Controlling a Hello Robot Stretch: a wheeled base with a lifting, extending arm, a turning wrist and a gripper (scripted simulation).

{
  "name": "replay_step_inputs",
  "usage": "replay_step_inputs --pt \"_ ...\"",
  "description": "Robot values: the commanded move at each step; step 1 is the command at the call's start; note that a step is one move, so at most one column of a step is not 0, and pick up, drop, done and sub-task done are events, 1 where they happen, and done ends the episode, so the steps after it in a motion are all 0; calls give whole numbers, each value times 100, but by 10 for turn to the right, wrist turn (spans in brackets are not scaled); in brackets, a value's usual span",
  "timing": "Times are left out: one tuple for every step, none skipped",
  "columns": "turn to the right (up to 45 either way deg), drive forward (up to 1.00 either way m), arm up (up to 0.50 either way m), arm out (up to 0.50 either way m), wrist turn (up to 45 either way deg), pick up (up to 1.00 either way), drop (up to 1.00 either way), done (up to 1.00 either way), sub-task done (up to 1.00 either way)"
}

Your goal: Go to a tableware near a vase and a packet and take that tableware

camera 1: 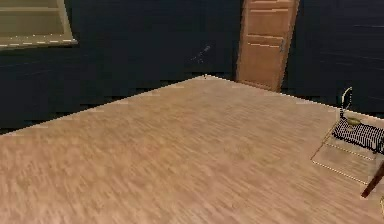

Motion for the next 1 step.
replay_step_inputs --pt "450 0 0 0 0 0 0 0 0"
